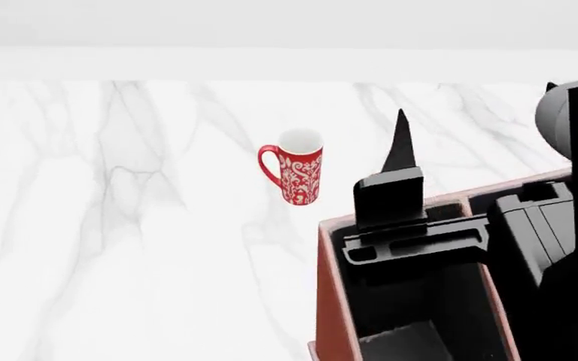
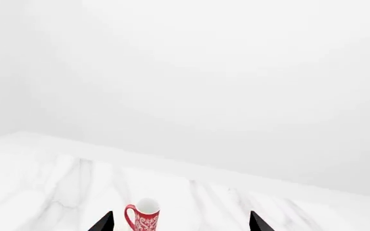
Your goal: Pick up the book and place it in the left compartment of the caddy.
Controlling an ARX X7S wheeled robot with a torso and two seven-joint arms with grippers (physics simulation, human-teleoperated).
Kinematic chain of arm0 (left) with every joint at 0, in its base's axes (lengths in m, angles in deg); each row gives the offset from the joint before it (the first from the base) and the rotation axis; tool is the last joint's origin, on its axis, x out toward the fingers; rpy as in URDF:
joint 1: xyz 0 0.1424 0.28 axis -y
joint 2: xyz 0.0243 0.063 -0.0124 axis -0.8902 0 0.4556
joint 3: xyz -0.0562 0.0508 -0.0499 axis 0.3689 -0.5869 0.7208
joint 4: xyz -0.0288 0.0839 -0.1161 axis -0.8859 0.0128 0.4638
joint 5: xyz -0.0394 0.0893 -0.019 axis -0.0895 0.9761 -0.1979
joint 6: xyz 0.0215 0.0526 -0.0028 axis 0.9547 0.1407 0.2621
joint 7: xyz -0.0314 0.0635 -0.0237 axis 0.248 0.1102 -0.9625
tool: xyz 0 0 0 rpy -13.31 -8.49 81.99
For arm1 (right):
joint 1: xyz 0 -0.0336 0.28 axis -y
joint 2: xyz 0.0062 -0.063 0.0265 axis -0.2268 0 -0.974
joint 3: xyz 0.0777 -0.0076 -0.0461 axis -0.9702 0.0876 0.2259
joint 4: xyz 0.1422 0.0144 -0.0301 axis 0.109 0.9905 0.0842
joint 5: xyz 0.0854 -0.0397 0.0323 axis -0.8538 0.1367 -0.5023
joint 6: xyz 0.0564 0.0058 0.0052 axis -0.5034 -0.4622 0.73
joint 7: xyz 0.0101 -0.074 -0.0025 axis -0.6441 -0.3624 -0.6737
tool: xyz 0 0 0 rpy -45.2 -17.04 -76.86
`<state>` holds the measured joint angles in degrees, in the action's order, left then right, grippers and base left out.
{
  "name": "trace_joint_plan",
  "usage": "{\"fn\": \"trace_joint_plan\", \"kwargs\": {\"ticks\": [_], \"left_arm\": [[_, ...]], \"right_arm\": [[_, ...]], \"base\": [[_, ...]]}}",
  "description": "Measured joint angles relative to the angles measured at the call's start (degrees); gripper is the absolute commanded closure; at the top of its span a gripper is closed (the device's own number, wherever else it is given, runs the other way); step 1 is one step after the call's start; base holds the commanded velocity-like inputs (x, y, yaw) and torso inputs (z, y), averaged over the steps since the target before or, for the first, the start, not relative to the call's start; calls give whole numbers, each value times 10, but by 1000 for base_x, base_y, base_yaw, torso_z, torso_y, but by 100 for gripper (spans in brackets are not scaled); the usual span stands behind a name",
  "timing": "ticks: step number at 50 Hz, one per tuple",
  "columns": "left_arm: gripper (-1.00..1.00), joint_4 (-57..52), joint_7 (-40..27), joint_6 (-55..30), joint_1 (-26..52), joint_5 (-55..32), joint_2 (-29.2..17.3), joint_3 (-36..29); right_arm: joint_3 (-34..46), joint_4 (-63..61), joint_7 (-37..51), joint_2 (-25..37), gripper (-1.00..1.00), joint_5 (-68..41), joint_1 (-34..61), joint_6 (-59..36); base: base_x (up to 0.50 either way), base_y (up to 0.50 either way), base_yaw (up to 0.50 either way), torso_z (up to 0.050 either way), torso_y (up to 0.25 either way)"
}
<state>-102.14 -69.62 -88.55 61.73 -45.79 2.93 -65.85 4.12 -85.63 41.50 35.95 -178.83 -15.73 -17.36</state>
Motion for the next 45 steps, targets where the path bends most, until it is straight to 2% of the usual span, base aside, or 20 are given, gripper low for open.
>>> {"fn": "trace_joint_plan", "kwargs": {"ticks": [23,45], "left_arm": [[-100,28,28,15,1,29,-23,21],[-100,52,41,29,-2,42,-44,40]], "right_arm": [[92,117,-202,-47,-100,74,194,-109],[250,189,-557,-77,-100,305,319,-113]], "base": [[0,0,0,0,0],[0,0,0,0,0]]}}
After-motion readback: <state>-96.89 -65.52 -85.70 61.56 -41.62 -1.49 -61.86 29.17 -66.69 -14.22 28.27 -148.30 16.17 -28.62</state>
